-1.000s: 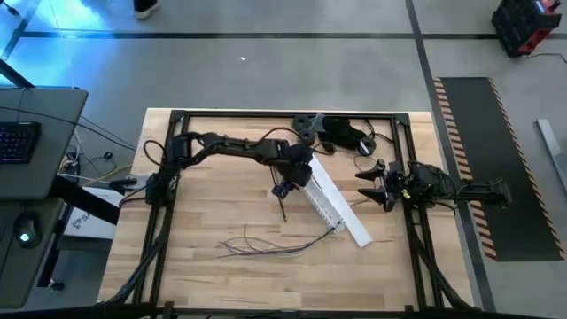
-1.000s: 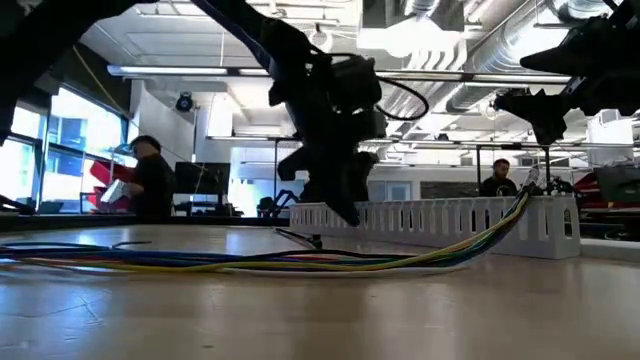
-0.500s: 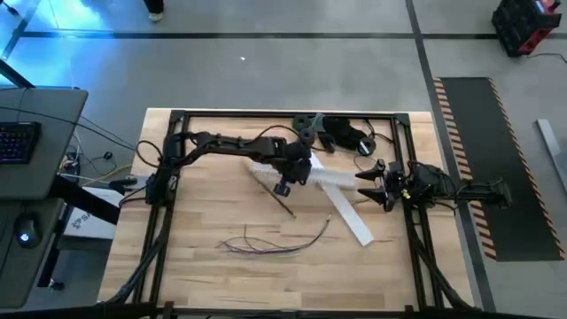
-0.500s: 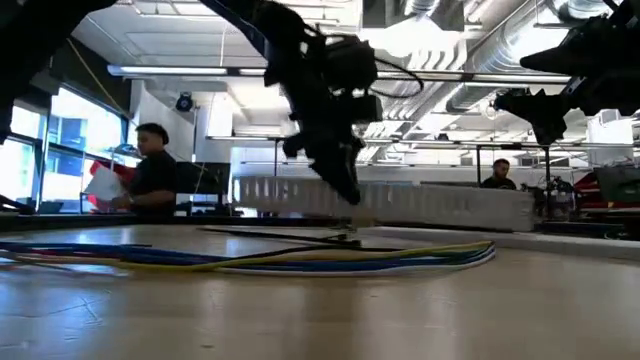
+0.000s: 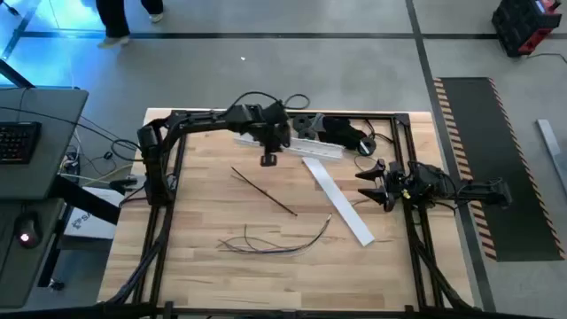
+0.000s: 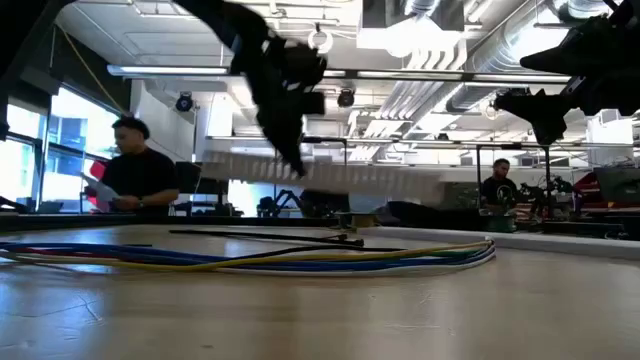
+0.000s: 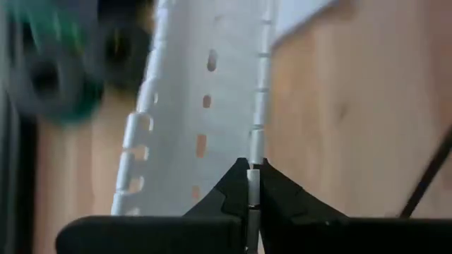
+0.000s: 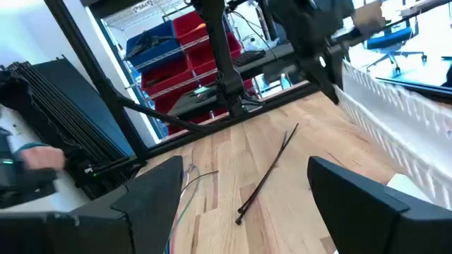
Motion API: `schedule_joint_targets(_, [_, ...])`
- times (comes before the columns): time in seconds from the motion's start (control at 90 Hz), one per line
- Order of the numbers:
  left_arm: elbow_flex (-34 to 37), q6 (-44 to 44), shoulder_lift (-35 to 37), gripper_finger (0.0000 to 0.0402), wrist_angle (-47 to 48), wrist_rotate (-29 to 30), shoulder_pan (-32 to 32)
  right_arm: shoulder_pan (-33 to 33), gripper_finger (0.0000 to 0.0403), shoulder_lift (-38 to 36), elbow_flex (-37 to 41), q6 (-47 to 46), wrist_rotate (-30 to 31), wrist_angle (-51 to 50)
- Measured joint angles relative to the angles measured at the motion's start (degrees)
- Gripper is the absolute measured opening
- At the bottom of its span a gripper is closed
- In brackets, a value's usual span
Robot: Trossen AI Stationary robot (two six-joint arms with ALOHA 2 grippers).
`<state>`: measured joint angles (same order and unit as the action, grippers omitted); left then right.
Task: Ziptie cables
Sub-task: Move the white cable duct to the top of the table, then wrap the wire cables with the black zip tie
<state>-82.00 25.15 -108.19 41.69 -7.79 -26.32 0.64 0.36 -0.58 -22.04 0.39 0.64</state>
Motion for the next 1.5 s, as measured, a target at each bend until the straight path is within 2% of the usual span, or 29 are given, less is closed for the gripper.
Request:
schedule_joint_targets(0.189, [11.29, -3.96, -0.08, 0.0, -12.97, -0.19, -2.13, 0.0, 0.0286, 0.0, -0.02, 0.0, 0.01, 0.01])
schedule_joint_targets(0.322, [15.8, -3.55, 0.1, 0.0, -18.13, -0.42, -1.26, 0.0, 0.0286, 0.0, 0.0, 0.0, -0.01, -0.01])
schedule_joint_targets(0.722, [16.39, -8.29, 1.32, 0.0007, -17.65, -0.05, 1.81, 0.0, 0.0286, 0.0, -0.01, -0.01, 0.01, 0.0])
schedule_joint_targets(0.889, [16.39, -9.57, 1.32, 0.0061, -17.39, 1.23, 1.34, 0.0, 0.0286, 0.0, -0.02, 0.0, 0.01, 0.01])
schedule_joint_targets(1.033, [13.92, -12.21, 1.78, 0.0115, -12.79, 11.37, 1.26, 0.0, 0.0286, 0.0, -0.02, 0.0, -0.01, 0.01])
schedule_joint_targets(1.222, [13.05, -13.81, 7.88, 0.0147, -11.18, 12.56, 2.12, 0.0, 0.0286, 0.0, -0.02, 0.0, 0.01, 0.01])
schedule_joint_targets(1.5, [13.05, -16.44, 18.08, 0.0147, -9.93, 11.17, 7.31, 0.0, 0.0286, 0.0, -0.01, -0.28, -0.18, -0.01])
